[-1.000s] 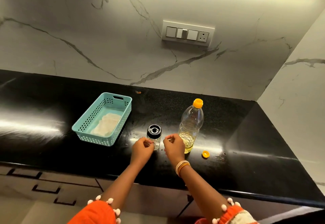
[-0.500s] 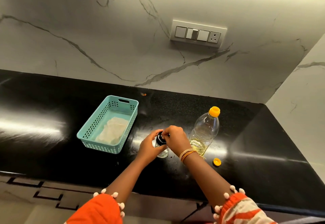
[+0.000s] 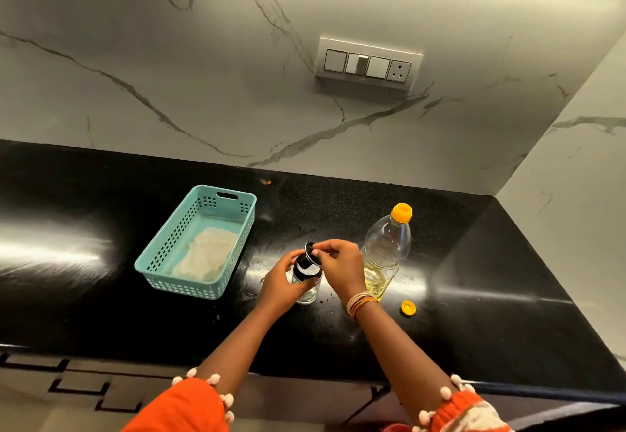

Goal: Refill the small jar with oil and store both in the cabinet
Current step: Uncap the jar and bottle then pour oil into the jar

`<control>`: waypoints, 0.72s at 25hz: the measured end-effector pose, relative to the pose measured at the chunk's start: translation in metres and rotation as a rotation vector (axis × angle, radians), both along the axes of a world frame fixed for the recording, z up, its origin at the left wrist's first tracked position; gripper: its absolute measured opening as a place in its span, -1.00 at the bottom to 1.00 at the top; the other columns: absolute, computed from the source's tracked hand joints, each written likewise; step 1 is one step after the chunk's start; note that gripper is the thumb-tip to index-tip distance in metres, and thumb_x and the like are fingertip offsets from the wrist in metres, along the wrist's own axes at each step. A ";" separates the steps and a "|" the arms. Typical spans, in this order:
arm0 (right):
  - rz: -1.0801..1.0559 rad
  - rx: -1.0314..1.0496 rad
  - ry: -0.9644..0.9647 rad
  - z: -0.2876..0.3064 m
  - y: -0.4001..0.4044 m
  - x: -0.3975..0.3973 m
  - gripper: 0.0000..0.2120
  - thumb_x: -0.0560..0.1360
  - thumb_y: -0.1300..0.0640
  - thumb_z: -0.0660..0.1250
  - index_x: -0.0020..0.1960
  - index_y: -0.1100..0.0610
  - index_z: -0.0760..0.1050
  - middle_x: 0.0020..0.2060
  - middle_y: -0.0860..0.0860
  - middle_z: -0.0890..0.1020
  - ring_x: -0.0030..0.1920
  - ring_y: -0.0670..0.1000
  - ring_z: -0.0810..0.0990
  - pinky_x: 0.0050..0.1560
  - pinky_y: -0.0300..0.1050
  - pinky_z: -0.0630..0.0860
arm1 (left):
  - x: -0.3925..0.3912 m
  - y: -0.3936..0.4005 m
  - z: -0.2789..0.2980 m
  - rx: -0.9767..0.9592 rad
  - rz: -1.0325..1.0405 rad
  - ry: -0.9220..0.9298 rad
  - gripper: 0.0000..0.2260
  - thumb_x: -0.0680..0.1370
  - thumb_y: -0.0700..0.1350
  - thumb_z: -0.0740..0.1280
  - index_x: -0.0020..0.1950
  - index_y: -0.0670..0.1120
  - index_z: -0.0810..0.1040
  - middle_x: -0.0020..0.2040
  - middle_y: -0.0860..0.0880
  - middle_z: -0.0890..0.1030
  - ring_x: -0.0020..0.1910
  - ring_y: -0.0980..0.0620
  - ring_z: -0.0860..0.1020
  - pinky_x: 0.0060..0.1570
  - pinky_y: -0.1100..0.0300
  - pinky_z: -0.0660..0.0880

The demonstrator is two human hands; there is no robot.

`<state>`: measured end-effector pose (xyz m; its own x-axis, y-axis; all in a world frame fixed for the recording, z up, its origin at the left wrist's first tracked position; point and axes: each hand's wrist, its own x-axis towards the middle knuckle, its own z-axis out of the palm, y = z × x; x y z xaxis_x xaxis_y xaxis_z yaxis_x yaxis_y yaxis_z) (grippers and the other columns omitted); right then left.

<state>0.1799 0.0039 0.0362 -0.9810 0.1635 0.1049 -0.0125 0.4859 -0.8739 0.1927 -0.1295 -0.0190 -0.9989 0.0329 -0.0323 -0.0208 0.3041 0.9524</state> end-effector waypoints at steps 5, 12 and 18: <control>-0.149 -0.480 -0.085 0.000 0.007 0.019 -0.89 0.45 0.28 0.41 -0.03 0.21 0.67 -0.19 0.08 0.71 -0.20 -0.09 0.65 -0.20 -0.26 0.55 | 0.008 0.006 0.004 -0.069 0.069 0.014 -0.44 0.35 -0.10 0.56 0.32 0.00 0.50 0.31 -0.02 0.53 0.34 0.00 0.45 0.36 0.02 0.37; -0.207 -1.256 -0.555 -0.002 0.030 0.048 -0.92 0.46 0.16 0.42 -0.18 0.14 0.57 -0.48 -0.04 0.55 -0.53 -0.18 0.48 -0.52 -0.34 0.40 | 0.041 0.021 0.015 -0.372 0.230 0.445 -0.79 0.45 -0.27 0.39 0.03 -0.06 0.63 -0.02 -0.01 0.57 -0.07 0.04 0.53 -0.06 0.33 0.42; -0.136 -1.515 -0.756 -0.015 0.069 0.078 -0.92 0.45 0.20 0.36 -0.15 0.20 0.48 -0.48 -0.01 0.48 -0.58 -0.15 0.48 -0.65 -0.35 0.35 | 0.056 0.063 0.034 0.364 0.052 -0.365 -0.86 0.57 -0.08 0.31 -0.13 -0.05 0.64 -0.26 -0.02 0.66 -0.44 0.10 0.48 -0.49 0.31 0.34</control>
